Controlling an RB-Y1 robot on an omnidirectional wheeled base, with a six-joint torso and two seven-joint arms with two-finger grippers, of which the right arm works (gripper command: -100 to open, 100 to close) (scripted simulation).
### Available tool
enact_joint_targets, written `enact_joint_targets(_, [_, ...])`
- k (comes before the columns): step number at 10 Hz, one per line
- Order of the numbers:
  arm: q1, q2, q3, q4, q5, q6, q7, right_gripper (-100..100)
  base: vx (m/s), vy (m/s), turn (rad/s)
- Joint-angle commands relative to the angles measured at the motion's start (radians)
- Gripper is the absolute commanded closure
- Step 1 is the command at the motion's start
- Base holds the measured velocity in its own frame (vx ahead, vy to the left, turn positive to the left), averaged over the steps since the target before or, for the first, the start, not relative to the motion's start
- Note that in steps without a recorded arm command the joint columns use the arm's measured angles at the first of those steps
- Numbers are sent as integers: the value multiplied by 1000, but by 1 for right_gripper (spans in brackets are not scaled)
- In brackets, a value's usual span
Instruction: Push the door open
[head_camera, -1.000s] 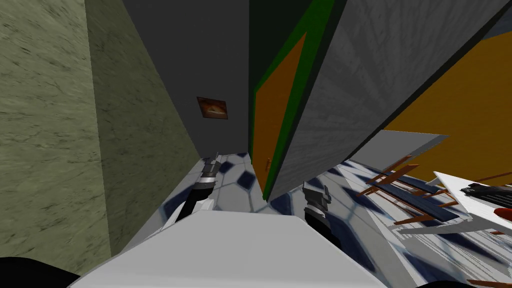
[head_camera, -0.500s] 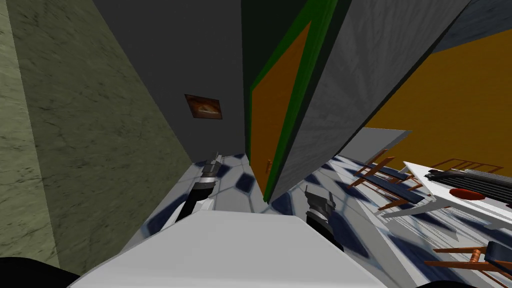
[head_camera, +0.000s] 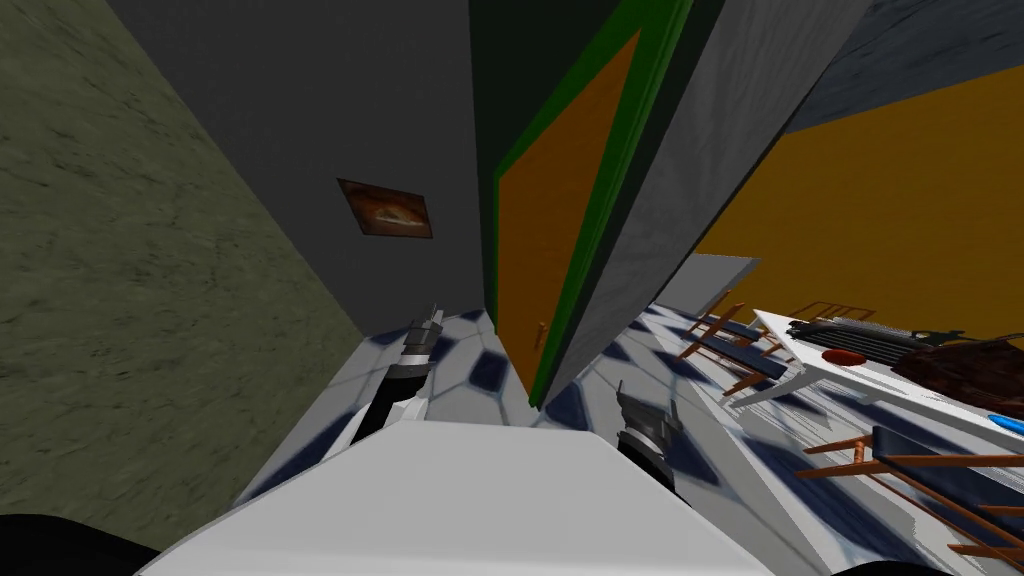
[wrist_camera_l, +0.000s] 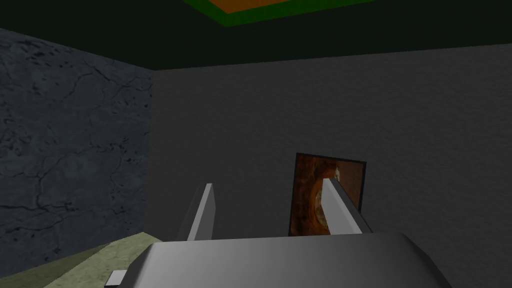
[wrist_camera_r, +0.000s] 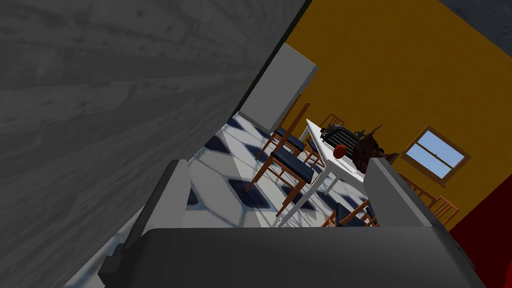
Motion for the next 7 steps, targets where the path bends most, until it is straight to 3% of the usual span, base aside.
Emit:
enact_joint_targets(1, [4,-3,0,25,-39,-22,-20,-100,104,142,-202])
enact_joint_targets(7, [5,-9,-2,91,-152,-70,-63,-100,104,106,-148])
